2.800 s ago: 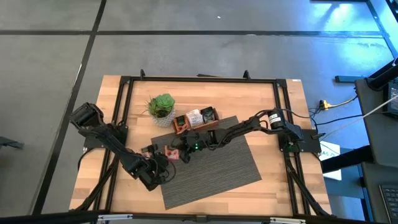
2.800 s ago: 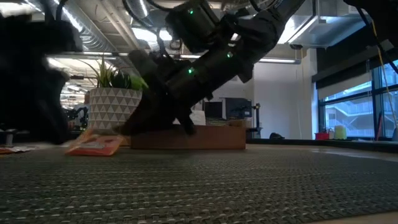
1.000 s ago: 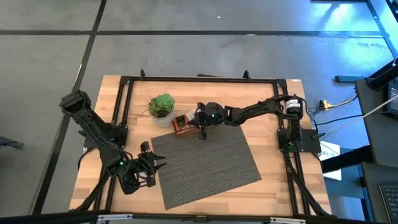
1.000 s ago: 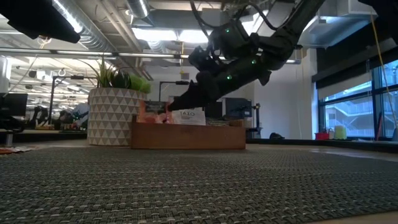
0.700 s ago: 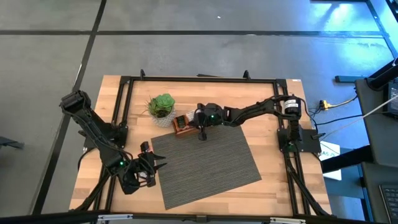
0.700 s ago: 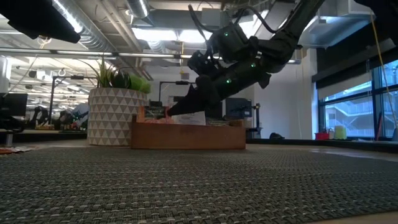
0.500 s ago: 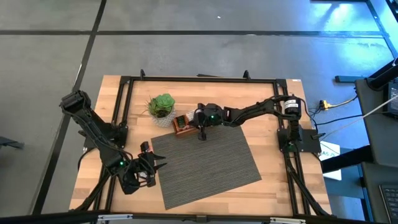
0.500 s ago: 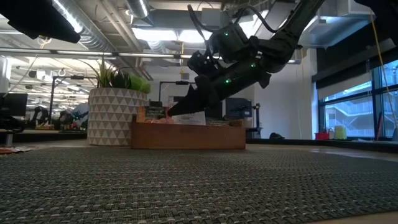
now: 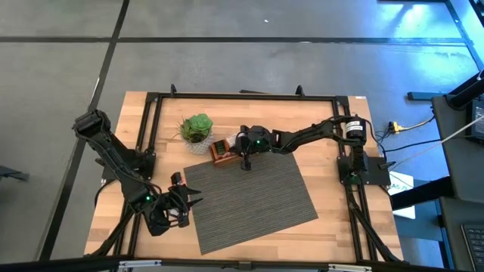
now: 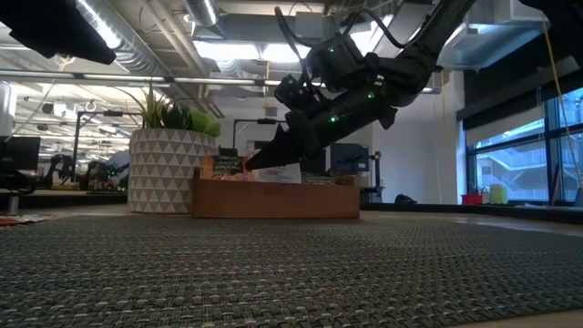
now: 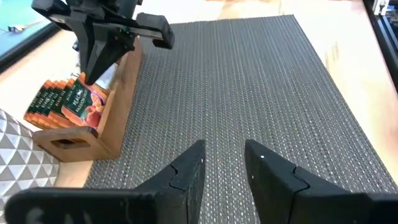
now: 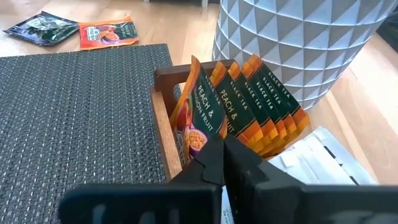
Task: Pick & Place Tea
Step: Put the right orange tea bag into the left slot of the wooden organizer, then put the orange tea bag into the left slot of the wooden organizer
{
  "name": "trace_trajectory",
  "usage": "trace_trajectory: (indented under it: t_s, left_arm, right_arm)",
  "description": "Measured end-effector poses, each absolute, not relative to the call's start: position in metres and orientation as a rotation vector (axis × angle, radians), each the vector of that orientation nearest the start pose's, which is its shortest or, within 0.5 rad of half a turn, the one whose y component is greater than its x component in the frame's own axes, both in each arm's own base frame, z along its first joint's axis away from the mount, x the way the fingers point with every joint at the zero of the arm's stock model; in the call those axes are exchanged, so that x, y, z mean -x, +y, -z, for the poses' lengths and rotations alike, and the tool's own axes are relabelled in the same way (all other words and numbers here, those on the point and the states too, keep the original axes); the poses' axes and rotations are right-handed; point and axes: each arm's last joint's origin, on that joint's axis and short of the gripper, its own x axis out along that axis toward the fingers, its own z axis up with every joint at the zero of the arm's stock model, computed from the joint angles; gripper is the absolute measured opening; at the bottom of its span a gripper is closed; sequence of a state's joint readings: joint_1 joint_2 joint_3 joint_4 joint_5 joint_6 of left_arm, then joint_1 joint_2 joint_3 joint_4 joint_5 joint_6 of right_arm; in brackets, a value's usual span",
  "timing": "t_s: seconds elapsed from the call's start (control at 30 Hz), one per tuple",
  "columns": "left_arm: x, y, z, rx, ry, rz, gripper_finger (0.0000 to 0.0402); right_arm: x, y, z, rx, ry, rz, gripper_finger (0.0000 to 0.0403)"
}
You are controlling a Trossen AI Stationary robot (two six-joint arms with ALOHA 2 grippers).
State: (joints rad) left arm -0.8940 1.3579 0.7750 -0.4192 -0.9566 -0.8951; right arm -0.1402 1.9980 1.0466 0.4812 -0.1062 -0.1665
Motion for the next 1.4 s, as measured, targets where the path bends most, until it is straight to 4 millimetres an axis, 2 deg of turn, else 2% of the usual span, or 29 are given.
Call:
trace_trajectory:
  t_s: [0.2,0.33,0.47,0.57,0.7,0.87,1.0,1.17,1.4]
  left_arm:
    - [-0.173,-0.178,-0.205,0.072,0.516,-0.295,0.0109]
    - [-0.173,-0.178,-0.205,0.072,0.516,-0.295,0.0109]
    - [-0.173,-0.178,-0.205,0.106,0.525,-0.301,0.0109]
    - [-0.17,-0.176,-0.201,0.144,0.578,-0.307,0.0109]
    - [-0.165,-0.167,-0.191,0.2,0.679,-0.393,0.0109]
    - [-0.159,-0.156,-0.169,0.3,0.958,-0.568,0.0109]
    - [-0.158,-0.156,-0.15,0.33,1.107,-0.676,0.0109]
    - [-0.162,-0.157,-0.13,0.292,1.169,-0.749,0.0109]
    - [-0.164,-0.16,-0.119,0.248,1.191,-0.748,0.0109]
  right_arm:
    - [-0.403,-0.055,-0.136,0.11,0.458,0.026,0.0079]
    - [-0.407,-0.057,-0.145,0.124,0.367,0.096,0.0123]
    - [-0.409,-0.058,-0.151,0.106,0.301,0.16,0.0146]
    - [-0.409,-0.058,-0.152,0.037,0.288,0.172,0.0153]
    - [-0.41,-0.047,-0.15,-0.023,0.297,0.062,0.0155]
    - [-0.412,-0.028,-0.15,-0.027,0.304,-0.056,0.0155]
    - [-0.412,-0.019,-0.15,0.015,0.304,-0.084,0.0155]
    - [-0.413,-0.016,-0.151,0.029,0.294,-0.092,0.0155]
    - [-0.413,-0.016,-0.152,0.003,0.285,-0.087,0.0155]
